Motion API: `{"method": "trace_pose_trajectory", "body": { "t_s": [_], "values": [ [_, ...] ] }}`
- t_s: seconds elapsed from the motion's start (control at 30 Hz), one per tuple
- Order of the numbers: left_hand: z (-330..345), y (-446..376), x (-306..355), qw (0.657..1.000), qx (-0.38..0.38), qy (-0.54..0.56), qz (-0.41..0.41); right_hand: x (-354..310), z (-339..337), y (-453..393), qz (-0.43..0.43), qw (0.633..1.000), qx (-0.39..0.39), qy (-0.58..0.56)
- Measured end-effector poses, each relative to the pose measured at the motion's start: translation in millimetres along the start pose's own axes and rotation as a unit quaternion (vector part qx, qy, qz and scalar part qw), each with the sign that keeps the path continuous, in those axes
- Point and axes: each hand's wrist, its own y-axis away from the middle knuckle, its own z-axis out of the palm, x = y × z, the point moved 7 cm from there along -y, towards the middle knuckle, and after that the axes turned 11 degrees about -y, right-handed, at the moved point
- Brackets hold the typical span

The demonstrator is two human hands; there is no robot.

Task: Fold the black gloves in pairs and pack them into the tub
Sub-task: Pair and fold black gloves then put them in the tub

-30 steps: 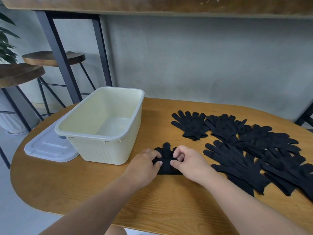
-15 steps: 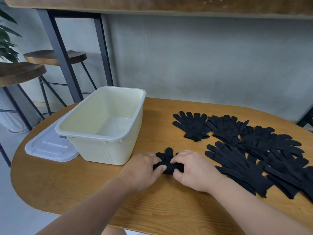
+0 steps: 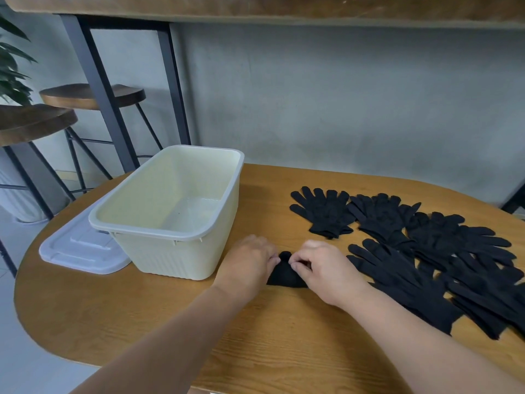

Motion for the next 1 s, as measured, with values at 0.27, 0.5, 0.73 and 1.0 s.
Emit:
{"method": "trace_pose_trajectory", "body": {
  "t_s": [0.27, 0.5, 0.73, 1.0],
  "values": [
    [12.5, 26.3, 3.5, 0.998, 0.006, 0.039, 0.048, -0.1, 7.3, 18.3, -0.053, 0.996, -0.053, 0.056],
    [4.3, 23.0, 10.0, 0.997, 0.033, 0.023, 0.067, -10.3, 7.7, 13.9, -0.07, 0.995, -0.054, 0.044],
    [5.8, 34.7, 2.3, 0.989, -0.069, 0.086, 0.101, -4.8, 12.6, 25.4, -0.043, 0.99, -0.118, 0.069],
    [-28.4, 6.1, 12.3, 0.988, -0.108, 0.107, 0.032, -16.2, -35.7, 12.1, 0.043, 0.997, -0.069, 0.018]
  ]
}}
